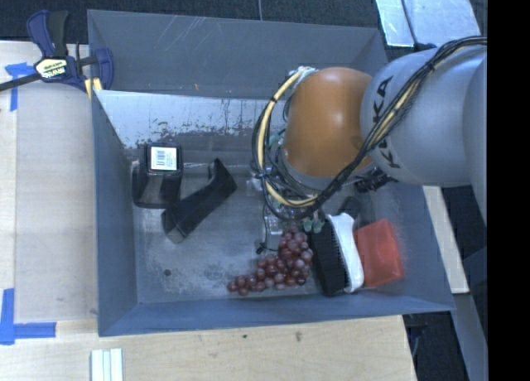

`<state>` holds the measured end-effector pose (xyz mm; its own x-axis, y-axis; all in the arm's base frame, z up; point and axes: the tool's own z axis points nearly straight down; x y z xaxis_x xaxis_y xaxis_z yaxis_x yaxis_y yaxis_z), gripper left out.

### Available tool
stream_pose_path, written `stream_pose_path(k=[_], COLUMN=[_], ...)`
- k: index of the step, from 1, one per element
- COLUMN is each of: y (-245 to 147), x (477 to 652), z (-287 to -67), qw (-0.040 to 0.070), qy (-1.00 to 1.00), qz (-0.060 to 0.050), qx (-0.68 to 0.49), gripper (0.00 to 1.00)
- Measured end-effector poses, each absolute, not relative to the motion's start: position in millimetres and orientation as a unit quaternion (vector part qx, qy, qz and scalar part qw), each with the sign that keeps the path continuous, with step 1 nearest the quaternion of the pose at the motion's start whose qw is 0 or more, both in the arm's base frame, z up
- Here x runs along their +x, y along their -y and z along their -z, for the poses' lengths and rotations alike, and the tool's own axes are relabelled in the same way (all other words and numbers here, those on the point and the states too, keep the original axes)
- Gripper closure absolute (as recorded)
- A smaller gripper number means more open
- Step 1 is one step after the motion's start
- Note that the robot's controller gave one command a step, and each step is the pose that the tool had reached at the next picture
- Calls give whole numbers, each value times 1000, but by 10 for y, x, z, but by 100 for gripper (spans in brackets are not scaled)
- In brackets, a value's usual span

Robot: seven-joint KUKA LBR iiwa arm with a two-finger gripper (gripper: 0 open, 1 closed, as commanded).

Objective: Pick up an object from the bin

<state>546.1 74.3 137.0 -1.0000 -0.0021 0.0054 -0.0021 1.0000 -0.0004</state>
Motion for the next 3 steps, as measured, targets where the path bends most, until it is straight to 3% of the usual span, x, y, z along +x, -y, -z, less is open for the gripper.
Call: stream_pose_path(k=[1, 2, 3], y=[-743, -443, 150], x=[5480, 5252, 5098], z=[-1417, -1086, -1169], qw=[-1, -5, 1], qy=[1000, 997, 977], qz=[0, 1, 1], qx=[0, 74, 215], gripper=[0, 0, 0])
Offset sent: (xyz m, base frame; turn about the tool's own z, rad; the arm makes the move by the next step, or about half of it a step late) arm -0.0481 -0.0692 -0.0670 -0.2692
